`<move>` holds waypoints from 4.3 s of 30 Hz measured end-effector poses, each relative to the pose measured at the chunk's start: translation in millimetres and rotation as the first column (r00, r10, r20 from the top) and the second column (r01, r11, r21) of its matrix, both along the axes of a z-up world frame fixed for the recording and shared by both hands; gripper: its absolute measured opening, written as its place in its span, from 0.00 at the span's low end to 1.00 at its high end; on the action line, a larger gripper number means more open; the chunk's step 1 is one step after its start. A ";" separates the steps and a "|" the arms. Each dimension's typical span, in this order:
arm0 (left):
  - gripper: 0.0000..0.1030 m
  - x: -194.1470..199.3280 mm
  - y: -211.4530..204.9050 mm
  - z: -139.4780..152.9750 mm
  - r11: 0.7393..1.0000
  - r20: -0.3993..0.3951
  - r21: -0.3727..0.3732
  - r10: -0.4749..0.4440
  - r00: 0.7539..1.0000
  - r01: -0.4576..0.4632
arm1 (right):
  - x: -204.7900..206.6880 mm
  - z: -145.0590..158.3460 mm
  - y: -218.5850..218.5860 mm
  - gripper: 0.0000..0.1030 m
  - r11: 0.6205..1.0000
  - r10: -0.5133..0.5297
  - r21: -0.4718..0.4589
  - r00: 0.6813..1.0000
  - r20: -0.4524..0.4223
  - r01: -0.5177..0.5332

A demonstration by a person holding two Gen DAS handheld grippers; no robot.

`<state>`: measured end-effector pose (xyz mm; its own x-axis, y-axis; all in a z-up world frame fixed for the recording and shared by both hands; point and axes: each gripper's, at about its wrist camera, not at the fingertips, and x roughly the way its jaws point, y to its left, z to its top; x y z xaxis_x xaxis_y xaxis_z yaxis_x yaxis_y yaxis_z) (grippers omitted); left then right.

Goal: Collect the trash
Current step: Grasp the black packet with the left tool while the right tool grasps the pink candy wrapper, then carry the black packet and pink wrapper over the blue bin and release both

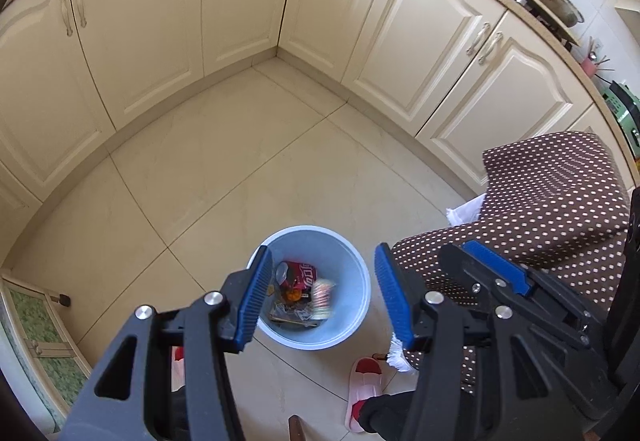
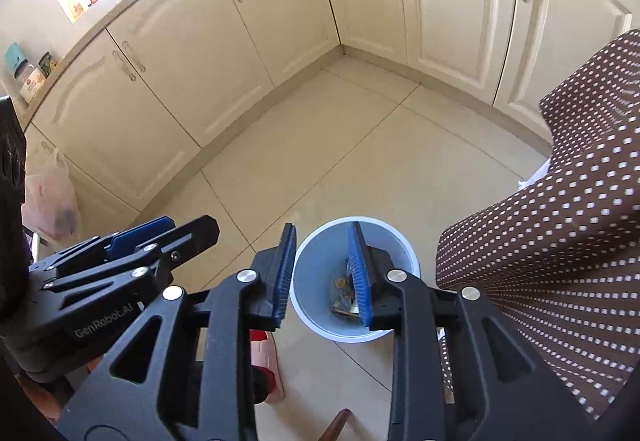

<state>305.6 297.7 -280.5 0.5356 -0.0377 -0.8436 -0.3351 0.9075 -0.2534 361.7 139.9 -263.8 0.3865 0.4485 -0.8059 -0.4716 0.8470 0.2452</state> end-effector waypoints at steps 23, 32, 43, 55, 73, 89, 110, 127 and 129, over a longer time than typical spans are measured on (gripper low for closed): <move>0.59 -20.2 -266.0 166.0 0.907 0.253 0.102 -0.420 0.872 0.407 | -89.7 171.1 -280.5 0.43 0.921 -0.385 0.101 0.843 0.377 0.376; 0.61 0.8 -367.8 159.4 0.846 0.199 0.145 -0.533 0.822 0.513 | -76.2 144.3 -394.6 0.50 0.836 -0.533 0.048 0.789 0.306 0.547; 0.62 34.0 -392.6 148.6 0.840 0.174 0.112 -0.542 0.822 0.531 | -30.6 117.9 -406.6 0.33 0.883 -0.461 0.004 0.863 0.205 0.470; 0.64 60.0 -440.5 137.2 0.805 0.166 0.067 -0.592 0.789 0.590 | -71.9 150.0 -464.3 0.32 0.804 -0.586 0.126 0.738 0.336 0.581; 0.39 120.4 -482.7 114.4 0.802 0.122 0.015 -0.595 0.795 0.598 | -47.4 142.5 -474.5 0.32 0.801 -0.595 0.155 0.738 0.319 0.579; 0.14 70.8 -436.7 132.4 0.792 0.226 0.013 -0.597 0.770 0.610 | -62.1 159.3 -440.8 0.32 0.813 -0.573 0.144 0.732 0.370 0.564; 0.14 -6.5 -127.4 93.7 0.977 0.209 -0.015 -0.206 0.956 0.214 | -53.4 144.4 -162.9 0.32 0.983 -0.183 0.091 0.925 0.333 0.162; 0.17 34.0 -20.2 -51.9 0.994 -0.100 -0.111 -0.036 0.994 0.025 | -0.8 -8.0 -29.8 0.32 0.999 -0.012 -0.030 0.999 0.038 0.013; 0.21 39.4 -16.3 -55.1 0.992 -0.104 -0.124 -0.031 0.994 0.018 | 2.1 -17.5 -26.0 0.32 0.999 -0.014 -0.036 1.000 0.025 0.015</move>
